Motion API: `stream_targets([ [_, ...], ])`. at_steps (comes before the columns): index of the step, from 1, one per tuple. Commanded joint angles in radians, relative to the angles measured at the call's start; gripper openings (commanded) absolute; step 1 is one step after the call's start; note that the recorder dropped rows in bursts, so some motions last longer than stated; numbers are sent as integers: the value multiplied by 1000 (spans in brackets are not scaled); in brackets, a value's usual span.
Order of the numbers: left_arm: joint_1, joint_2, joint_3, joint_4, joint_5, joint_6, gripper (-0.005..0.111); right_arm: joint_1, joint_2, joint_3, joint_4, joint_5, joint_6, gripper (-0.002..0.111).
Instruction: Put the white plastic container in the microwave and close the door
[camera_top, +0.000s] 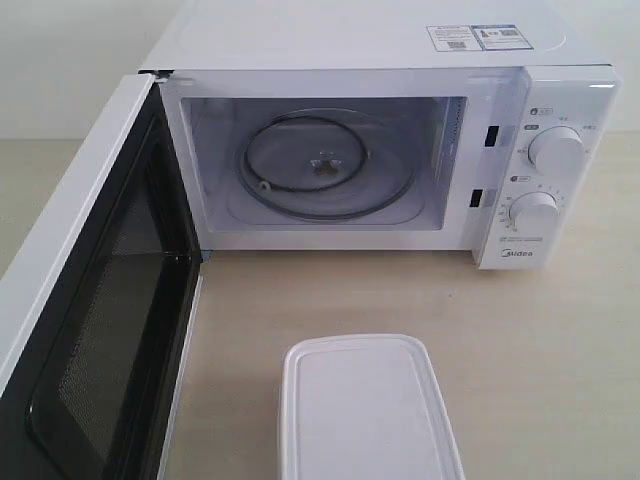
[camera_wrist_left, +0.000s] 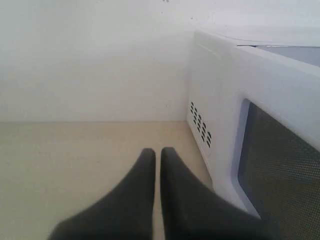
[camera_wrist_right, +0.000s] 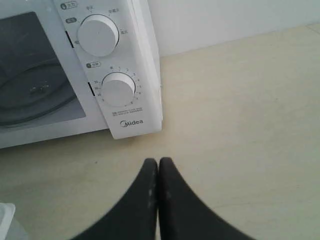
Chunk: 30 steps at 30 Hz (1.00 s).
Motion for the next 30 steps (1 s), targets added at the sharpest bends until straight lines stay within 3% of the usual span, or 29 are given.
stream_targets([
  [1,5,-6,4,0,-6,-11,4,-2,-7,5,-6,-2,-1,0],
  [15,5,-6,4,0,-6,-11,4,-2,-7,5,-6,-2,-1,0],
  [19,5,-6,4,0,-6,-11,4,-2,-7,5,-6,-96,-1,0],
  [23,5,-6,4,0,-6,-11,4,-2,-7,5,-2,-310,4,0],
  [27,5,-6,4,0,-6,-11,4,-2,-7,5,-2,-717,8,0],
  [28,5,-6,4,0,-6,-11,4,-2,-7,5,6,-918,10,0],
  [30,5,-6,4,0,-6,-11,4,-2,-7,5,32,-1005,36,0],
])
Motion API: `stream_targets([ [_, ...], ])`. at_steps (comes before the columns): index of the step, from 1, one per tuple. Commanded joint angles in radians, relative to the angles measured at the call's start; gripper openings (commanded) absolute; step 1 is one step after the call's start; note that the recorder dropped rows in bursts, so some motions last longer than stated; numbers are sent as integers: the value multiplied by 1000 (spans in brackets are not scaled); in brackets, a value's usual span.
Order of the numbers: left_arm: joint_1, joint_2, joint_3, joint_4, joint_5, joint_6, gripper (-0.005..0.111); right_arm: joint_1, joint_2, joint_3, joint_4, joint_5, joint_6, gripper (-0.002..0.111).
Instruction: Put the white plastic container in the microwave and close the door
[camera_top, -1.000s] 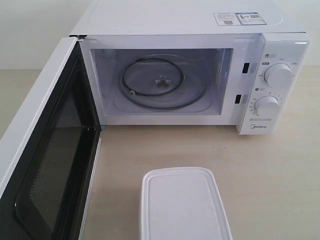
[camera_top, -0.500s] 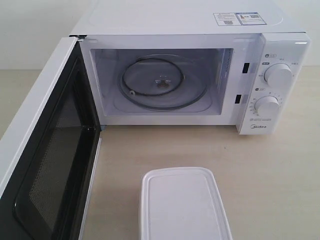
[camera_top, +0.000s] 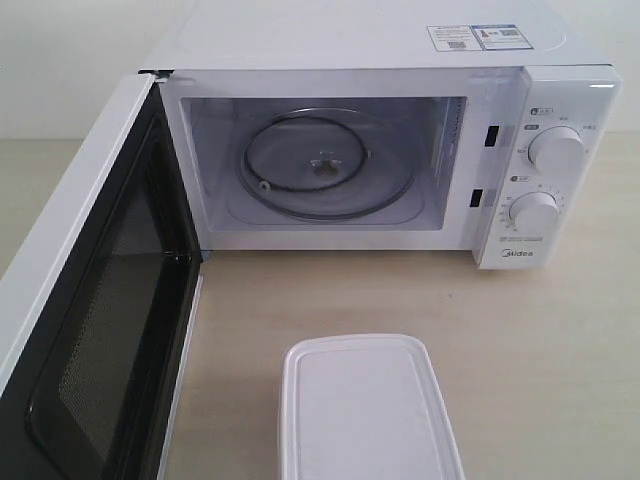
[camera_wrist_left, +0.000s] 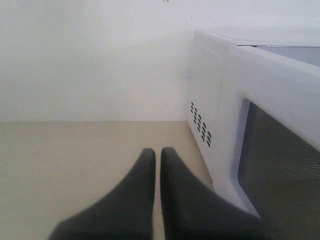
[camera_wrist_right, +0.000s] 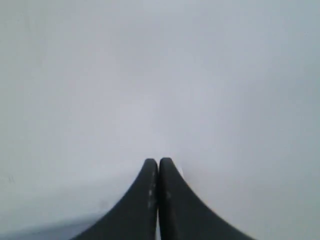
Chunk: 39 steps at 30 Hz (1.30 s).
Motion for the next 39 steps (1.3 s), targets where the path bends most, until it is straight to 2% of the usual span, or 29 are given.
stream_targets([
  [1,5,-6,4,0,-6,-11,4,-2,-5,-8,48,-256,46,0],
  [3,5,-6,4,0,-6,-11,4,0,-5,-111,51,-80,50,0],
  [4,5,-6,4,0,-6,-11,4,0,-5,-209,51,88,36,0],
  [8,5,-6,4,0,-6,-11,4,0,129,-452,20,316,-15,0],
  [13,5,-6,4,0,-6,-11,4,0,311,-645,37,623,-7,0],
  [16,5,-6,4,0,-6,-11,4,0,398,-679,86,842,-7,0],
  [20,5,-6,4,0,-6,-11,4,0,506,-667,192,963,-23,0],
  [28,5,-6,4,0,-6,-11,4,0,702,-667,476,1174,-292,0],
  [39,5,-6,4,0,-6,-11,4,0,741,-662,674,1306,-496,0],
])
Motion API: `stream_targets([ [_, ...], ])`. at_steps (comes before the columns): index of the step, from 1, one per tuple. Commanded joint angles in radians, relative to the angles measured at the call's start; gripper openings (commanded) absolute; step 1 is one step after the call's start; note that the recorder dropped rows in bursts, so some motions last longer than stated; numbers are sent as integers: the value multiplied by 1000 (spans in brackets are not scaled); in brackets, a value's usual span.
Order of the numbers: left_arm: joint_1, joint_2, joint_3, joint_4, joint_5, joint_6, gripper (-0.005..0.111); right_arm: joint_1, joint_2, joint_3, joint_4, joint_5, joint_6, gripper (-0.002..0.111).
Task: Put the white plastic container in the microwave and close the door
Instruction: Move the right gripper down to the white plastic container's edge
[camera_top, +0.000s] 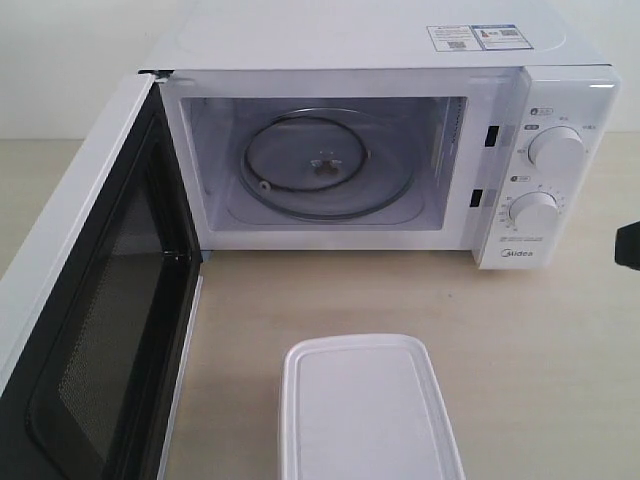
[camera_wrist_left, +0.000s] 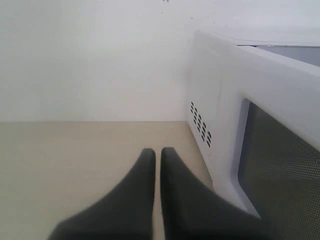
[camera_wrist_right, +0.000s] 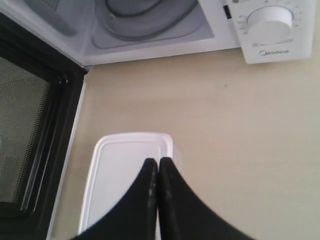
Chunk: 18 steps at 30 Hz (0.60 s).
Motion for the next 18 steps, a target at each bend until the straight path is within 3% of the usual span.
stream_targets([
  [1,5,-6,4,0,-6,-11,4,0,4,3,90,35,-103,0],
  [10,5,-6,4,0,-6,-11,4,0,114,3,309,105,-311,0],
  [18,5,-6,4,0,-6,-11,4,0,304,37,388,108,-365,0],
])
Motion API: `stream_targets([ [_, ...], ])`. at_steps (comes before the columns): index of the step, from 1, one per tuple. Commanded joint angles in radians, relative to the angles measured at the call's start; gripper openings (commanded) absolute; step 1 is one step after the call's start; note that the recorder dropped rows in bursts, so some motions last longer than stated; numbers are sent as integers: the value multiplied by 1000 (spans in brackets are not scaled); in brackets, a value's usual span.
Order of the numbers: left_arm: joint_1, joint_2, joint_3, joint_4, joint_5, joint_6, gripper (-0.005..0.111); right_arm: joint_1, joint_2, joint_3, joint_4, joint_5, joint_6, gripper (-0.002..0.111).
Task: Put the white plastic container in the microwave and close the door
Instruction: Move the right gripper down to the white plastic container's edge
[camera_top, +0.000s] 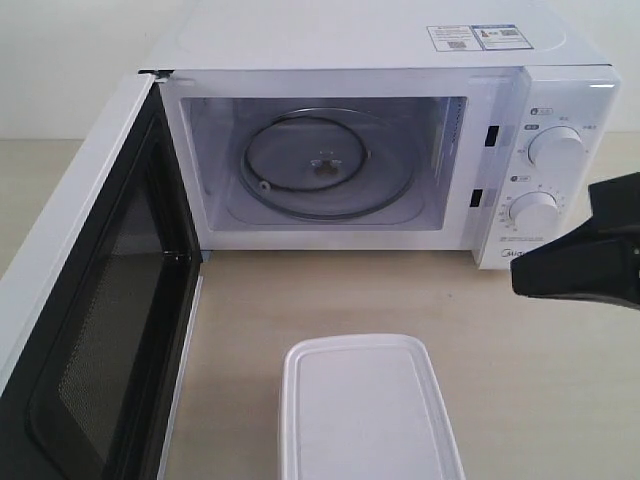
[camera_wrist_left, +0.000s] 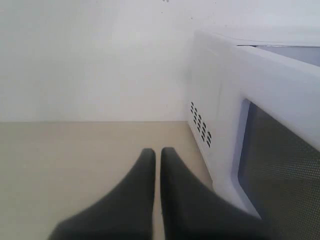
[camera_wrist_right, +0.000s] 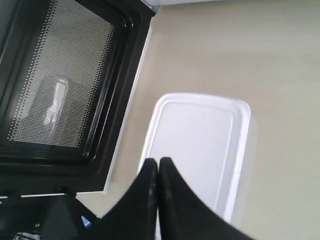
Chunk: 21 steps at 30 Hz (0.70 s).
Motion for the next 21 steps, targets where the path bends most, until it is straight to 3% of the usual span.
stream_targets([
  [1,5,-6,4,0,-6,-11,4,0,83,56,105,-27,-67,0],
  [5,5,-6,4,0,-6,-11,4,0,166,154,261,-38,-227,0],
  [11,5,-6,4,0,-6,-11,4,0,295,246,286,-81,-371,3],
  [18,5,-6,4,0,-6,-11,4,0,374,250,290,-86,-427,40],
  [21,5,-6,4,0,-6,-11,4,0,374,250,290,-76,-444,44],
])
